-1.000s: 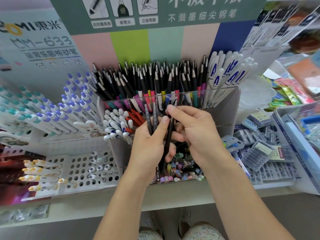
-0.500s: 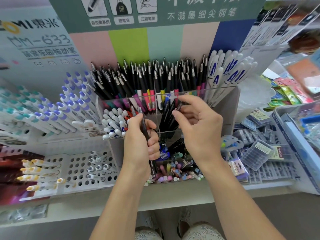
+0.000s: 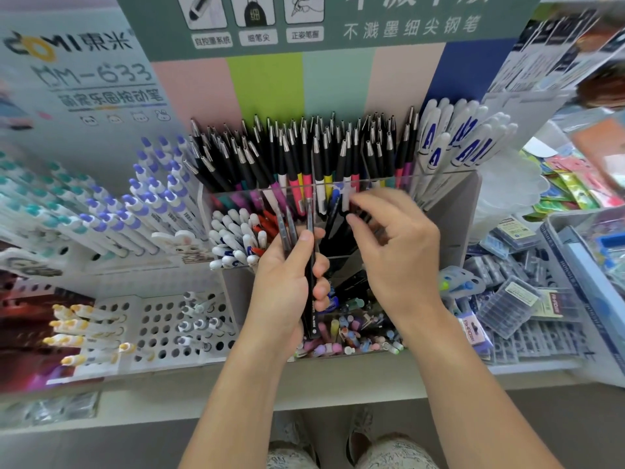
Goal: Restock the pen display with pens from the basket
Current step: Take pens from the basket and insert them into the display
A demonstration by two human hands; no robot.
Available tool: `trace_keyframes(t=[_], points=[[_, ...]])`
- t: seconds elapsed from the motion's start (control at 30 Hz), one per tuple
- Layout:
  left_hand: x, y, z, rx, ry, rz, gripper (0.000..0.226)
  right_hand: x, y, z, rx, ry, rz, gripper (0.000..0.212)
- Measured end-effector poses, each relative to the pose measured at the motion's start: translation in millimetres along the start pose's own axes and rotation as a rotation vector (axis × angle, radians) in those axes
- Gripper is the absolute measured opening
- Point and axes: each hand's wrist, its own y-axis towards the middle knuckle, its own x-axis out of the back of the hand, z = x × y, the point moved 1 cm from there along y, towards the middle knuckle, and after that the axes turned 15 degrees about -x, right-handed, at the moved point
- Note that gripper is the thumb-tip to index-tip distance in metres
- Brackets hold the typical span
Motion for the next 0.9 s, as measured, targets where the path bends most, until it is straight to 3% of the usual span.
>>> trace_keyframes(t=[0.1, 0.23, 0.37, 0.47, 0.57, 0.73, 0.9], points=[[-3, -1, -2, -0.015, 0.012, 0.065, 0.02, 11, 2, 14, -0.181, 0.094, 0.034, 0.018], [-7, -3, -6, -0.007, -0.001, 0.236, 0.015, 13, 0, 19, -0.591, 0.469, 0.409, 0.014], [-6, -2, -6, -0.103, 0.13, 0.186, 0.025, 15, -2, 18, -0.728, 0.741, 0.397, 0.014], [-2, 0, -6, -0.195, 0.266, 0.047, 0.027, 27, 10, 19, -0.624, 0.891, 0.127, 0.011], [2, 1, -5, -0.312, 0.382, -0.038, 0.027, 31, 18, 12, -0.401, 0.637, -0.067, 0.009], [1, 2, -6, -0.21, 0.291, -0.109, 0.023, 10, -1, 3, -0.226, 0.299, -0.034, 0.018], [-7, 1, -10, -0.142, 0.13, -0.007, 0.014, -4, -7, -4, -0.049, 0.062, -0.008, 0.023]])
